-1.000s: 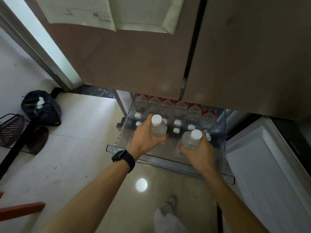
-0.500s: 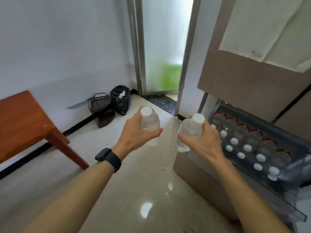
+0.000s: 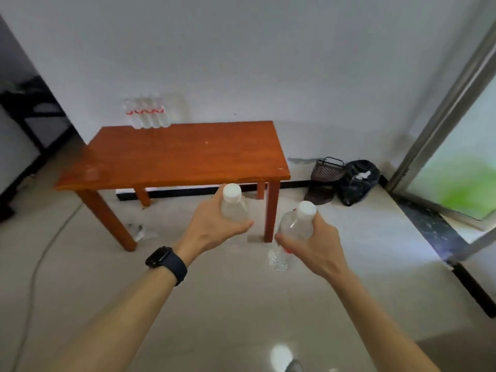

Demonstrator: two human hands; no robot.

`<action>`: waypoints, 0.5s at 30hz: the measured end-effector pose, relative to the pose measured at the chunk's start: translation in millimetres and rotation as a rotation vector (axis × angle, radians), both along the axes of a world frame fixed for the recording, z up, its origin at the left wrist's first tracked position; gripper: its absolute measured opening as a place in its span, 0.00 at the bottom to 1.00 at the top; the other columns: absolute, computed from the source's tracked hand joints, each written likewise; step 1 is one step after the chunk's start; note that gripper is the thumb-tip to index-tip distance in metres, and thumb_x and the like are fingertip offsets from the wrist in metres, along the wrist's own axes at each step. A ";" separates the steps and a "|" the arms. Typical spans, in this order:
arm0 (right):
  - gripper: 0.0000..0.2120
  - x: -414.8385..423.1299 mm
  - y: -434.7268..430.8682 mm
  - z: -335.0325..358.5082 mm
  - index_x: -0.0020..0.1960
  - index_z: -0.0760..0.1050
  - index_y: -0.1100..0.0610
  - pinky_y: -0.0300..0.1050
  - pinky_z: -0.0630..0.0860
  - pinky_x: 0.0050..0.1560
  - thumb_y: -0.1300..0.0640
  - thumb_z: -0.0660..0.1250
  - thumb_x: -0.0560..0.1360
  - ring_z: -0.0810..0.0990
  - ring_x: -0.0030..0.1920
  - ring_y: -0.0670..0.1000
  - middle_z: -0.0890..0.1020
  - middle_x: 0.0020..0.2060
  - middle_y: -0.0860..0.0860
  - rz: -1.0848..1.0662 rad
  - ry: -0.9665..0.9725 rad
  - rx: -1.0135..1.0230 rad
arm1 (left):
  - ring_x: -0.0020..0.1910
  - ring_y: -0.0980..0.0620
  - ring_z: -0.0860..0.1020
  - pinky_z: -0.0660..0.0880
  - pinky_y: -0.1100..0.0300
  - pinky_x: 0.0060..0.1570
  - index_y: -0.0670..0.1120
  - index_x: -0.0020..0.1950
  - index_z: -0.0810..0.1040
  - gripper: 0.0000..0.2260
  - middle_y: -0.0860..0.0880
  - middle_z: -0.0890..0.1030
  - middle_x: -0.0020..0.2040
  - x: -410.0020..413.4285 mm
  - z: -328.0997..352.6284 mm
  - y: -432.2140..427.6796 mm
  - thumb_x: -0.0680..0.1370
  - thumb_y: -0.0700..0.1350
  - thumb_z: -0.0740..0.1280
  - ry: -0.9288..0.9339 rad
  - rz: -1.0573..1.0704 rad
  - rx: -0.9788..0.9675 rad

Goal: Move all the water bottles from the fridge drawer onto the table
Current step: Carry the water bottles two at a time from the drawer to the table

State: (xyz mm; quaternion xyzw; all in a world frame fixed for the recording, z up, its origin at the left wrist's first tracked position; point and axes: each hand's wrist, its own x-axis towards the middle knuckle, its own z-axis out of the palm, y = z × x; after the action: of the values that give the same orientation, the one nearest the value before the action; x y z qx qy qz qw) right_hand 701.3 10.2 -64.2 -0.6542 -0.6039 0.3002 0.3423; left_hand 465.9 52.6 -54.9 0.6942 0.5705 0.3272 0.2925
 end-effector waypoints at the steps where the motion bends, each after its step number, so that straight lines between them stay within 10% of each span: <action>1: 0.26 -22.2 9.3 0.2 0.58 0.72 0.46 0.40 0.77 0.47 0.43 0.78 0.65 0.80 0.48 0.44 0.80 0.47 0.42 0.044 -0.010 -0.003 | 0.53 0.54 0.77 0.74 0.59 0.53 0.55 0.68 0.68 0.33 0.56 0.78 0.55 -24.8 -1.6 -1.2 0.68 0.58 0.79 -0.002 0.037 -0.012; 15: 0.24 -270.5 193.9 -17.8 0.54 0.68 0.42 0.46 0.77 0.47 0.42 0.78 0.65 0.79 0.47 0.45 0.79 0.45 0.41 0.339 -0.063 -0.013 | 0.45 0.64 0.78 0.69 0.72 0.39 0.60 0.61 0.70 0.27 0.59 0.80 0.46 -273.9 -26.4 103.6 0.68 0.59 0.79 0.036 0.418 -0.070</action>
State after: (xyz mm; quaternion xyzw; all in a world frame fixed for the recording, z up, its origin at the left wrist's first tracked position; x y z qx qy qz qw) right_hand 430.7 204.1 -82.0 -0.5541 -0.7143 0.3368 0.2633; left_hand 192.1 156.2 -81.2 0.5559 0.7181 0.3484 0.2321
